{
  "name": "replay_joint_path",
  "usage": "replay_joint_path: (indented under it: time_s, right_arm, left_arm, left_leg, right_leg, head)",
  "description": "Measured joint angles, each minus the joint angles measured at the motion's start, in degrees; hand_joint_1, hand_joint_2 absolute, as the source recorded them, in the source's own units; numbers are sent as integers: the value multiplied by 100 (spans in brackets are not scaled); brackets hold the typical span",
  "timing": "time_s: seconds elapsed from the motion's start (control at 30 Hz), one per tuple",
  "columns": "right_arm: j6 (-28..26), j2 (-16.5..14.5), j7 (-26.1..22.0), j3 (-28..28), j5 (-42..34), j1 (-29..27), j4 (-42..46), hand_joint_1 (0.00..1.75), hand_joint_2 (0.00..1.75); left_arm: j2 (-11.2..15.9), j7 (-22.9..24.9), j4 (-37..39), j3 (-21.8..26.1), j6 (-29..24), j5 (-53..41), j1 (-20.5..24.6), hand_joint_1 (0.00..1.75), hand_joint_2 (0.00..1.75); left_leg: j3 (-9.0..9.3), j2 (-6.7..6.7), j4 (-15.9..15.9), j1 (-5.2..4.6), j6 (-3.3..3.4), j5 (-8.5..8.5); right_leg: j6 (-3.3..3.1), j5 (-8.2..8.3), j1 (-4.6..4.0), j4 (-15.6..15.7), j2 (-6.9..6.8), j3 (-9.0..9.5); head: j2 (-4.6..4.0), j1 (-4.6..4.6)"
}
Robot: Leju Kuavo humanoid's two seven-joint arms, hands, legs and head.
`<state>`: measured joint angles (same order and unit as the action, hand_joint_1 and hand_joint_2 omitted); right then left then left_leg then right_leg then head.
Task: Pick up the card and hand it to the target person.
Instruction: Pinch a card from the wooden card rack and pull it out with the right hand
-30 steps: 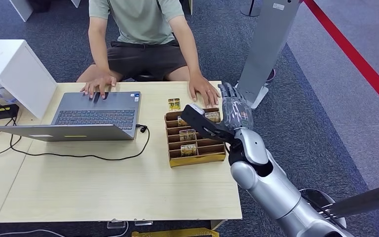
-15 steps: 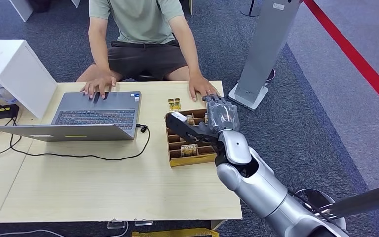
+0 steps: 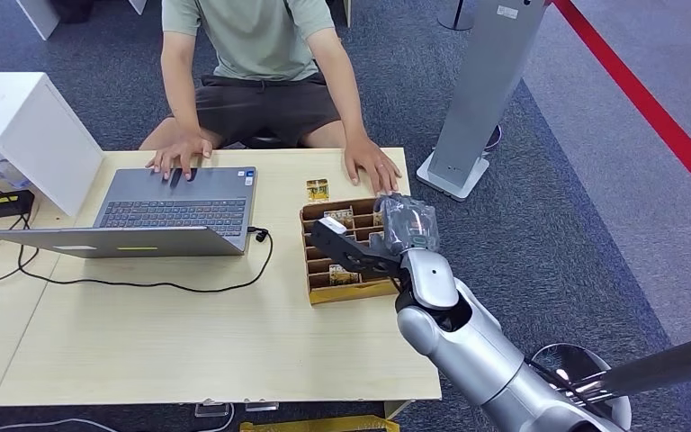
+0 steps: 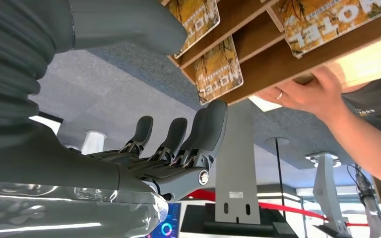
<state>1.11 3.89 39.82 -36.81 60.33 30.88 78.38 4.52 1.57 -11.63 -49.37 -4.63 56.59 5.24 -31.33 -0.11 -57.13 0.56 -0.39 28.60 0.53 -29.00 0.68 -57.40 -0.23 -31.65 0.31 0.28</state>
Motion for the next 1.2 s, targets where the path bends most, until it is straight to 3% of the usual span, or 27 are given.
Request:
replay_joint_path:
  time_s: [0.87,1.2]
  right_arm:
    - [-166,-25,0,-5,-347,99,-736,81,175]
    - [-171,-57,0,-54,-502,140,-905,95,175]
  left_arm:
    - [0,-4,0,-144,0,-17,2,0,0]
    - [0,-4,0,-144,0,-2,2,0,0]
  left_leg:
    - [-1,0,0,0,0,0]
    - [-1,-1,0,0,0,0]
  right_leg:
    - [0,0,0,0,0,1]
    - [0,0,0,0,0,1]
  head:
    - [0,-2]
    - [0,2]
